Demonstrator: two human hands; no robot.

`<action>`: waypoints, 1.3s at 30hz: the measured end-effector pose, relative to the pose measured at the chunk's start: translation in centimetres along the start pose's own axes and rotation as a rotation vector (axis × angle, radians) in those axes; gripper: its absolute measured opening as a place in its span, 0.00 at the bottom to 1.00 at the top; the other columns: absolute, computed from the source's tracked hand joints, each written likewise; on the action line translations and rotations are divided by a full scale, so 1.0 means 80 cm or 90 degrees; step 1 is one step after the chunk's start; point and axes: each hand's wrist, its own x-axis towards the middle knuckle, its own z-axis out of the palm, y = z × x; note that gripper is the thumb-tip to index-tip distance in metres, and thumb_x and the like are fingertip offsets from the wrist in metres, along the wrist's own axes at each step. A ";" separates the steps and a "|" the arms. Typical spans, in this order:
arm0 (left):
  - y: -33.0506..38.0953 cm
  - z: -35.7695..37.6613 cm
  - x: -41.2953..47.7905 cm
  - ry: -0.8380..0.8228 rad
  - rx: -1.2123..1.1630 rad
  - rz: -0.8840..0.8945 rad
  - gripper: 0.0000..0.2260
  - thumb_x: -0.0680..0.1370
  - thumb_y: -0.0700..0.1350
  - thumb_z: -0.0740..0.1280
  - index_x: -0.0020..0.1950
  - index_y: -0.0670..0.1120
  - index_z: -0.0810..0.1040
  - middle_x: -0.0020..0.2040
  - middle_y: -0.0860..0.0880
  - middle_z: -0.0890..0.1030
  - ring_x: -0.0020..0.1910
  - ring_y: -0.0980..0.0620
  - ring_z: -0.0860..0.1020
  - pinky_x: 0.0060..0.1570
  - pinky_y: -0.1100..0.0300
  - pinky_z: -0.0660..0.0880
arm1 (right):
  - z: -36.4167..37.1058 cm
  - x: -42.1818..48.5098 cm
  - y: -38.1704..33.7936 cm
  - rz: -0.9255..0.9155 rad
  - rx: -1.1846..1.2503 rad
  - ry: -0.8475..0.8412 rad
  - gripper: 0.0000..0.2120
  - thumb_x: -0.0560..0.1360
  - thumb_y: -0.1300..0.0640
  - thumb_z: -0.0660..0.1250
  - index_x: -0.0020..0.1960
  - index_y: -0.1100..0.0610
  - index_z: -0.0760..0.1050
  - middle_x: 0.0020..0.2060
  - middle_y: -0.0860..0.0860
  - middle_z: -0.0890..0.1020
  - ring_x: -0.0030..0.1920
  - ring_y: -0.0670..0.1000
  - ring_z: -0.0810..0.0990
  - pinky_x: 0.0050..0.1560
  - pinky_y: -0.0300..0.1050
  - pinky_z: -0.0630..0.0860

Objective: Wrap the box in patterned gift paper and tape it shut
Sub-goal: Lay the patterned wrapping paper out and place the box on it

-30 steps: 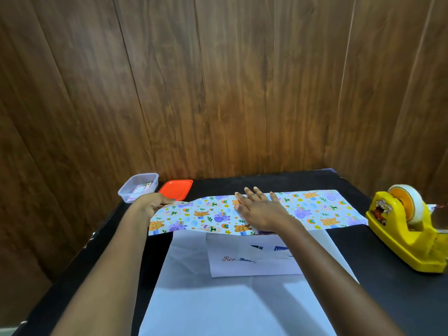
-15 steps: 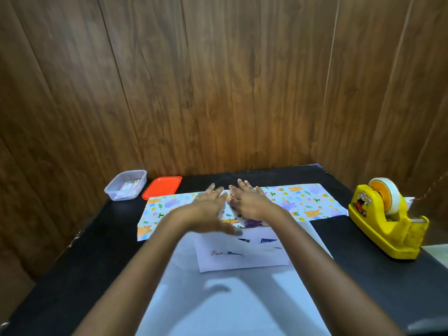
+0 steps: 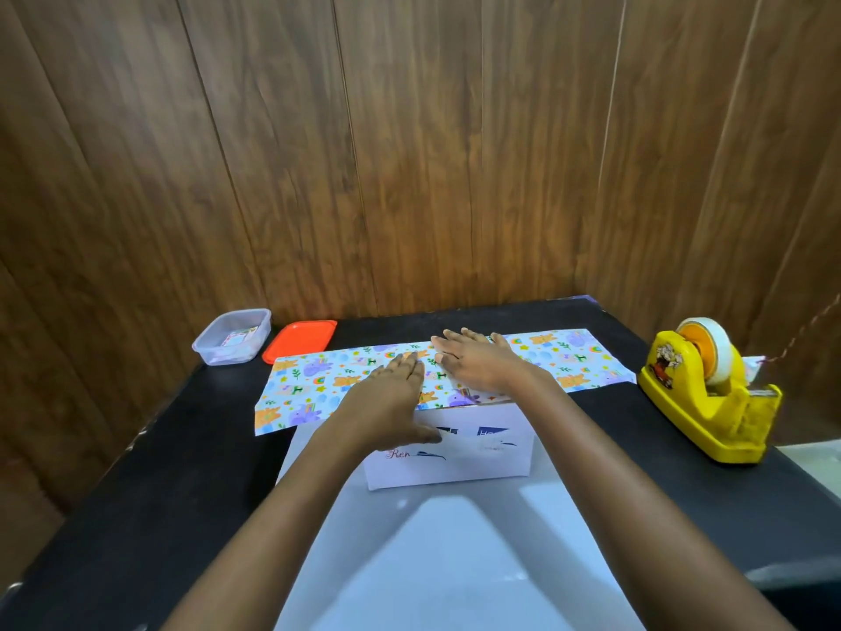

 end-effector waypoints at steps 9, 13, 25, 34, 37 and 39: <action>0.006 -0.003 0.005 -0.018 0.027 -0.010 0.42 0.75 0.58 0.66 0.77 0.43 0.43 0.78 0.45 0.43 0.77 0.48 0.45 0.73 0.55 0.49 | 0.001 0.000 0.007 -0.024 -0.003 0.004 0.23 0.83 0.48 0.43 0.77 0.50 0.50 0.77 0.47 0.49 0.77 0.49 0.44 0.73 0.56 0.41; 0.016 0.002 0.013 -0.019 0.010 -0.007 0.48 0.72 0.62 0.68 0.77 0.42 0.42 0.78 0.44 0.43 0.77 0.46 0.43 0.74 0.52 0.45 | 0.002 -0.003 0.007 -0.030 0.004 0.011 0.23 0.83 0.49 0.44 0.77 0.51 0.50 0.77 0.49 0.48 0.77 0.50 0.44 0.73 0.54 0.42; 0.011 0.008 0.014 -0.011 0.027 0.008 0.44 0.74 0.62 0.64 0.77 0.44 0.41 0.78 0.44 0.42 0.76 0.45 0.43 0.74 0.51 0.45 | 0.005 -0.004 0.002 0.075 -0.041 0.013 0.24 0.82 0.46 0.42 0.77 0.48 0.45 0.77 0.51 0.44 0.76 0.53 0.40 0.72 0.62 0.38; 0.011 0.009 0.014 -0.004 0.017 0.012 0.44 0.74 0.61 0.65 0.77 0.44 0.43 0.78 0.44 0.43 0.76 0.46 0.43 0.74 0.51 0.46 | 0.001 -0.019 0.004 0.080 -0.045 -0.027 0.26 0.82 0.46 0.44 0.77 0.50 0.41 0.77 0.53 0.41 0.76 0.54 0.37 0.72 0.61 0.39; 0.012 0.011 0.010 0.030 0.012 0.029 0.43 0.73 0.60 0.67 0.77 0.43 0.48 0.78 0.45 0.47 0.76 0.46 0.48 0.74 0.50 0.50 | 0.003 -0.017 0.004 0.080 -0.052 -0.023 0.26 0.82 0.45 0.43 0.77 0.50 0.41 0.77 0.53 0.41 0.76 0.54 0.38 0.72 0.61 0.39; 0.012 0.013 0.008 0.077 0.031 0.049 0.39 0.72 0.60 0.68 0.74 0.43 0.55 0.75 0.45 0.55 0.72 0.46 0.56 0.71 0.50 0.57 | 0.005 -0.017 0.004 0.079 -0.060 -0.023 0.26 0.82 0.46 0.44 0.77 0.51 0.41 0.77 0.54 0.41 0.76 0.55 0.38 0.72 0.61 0.39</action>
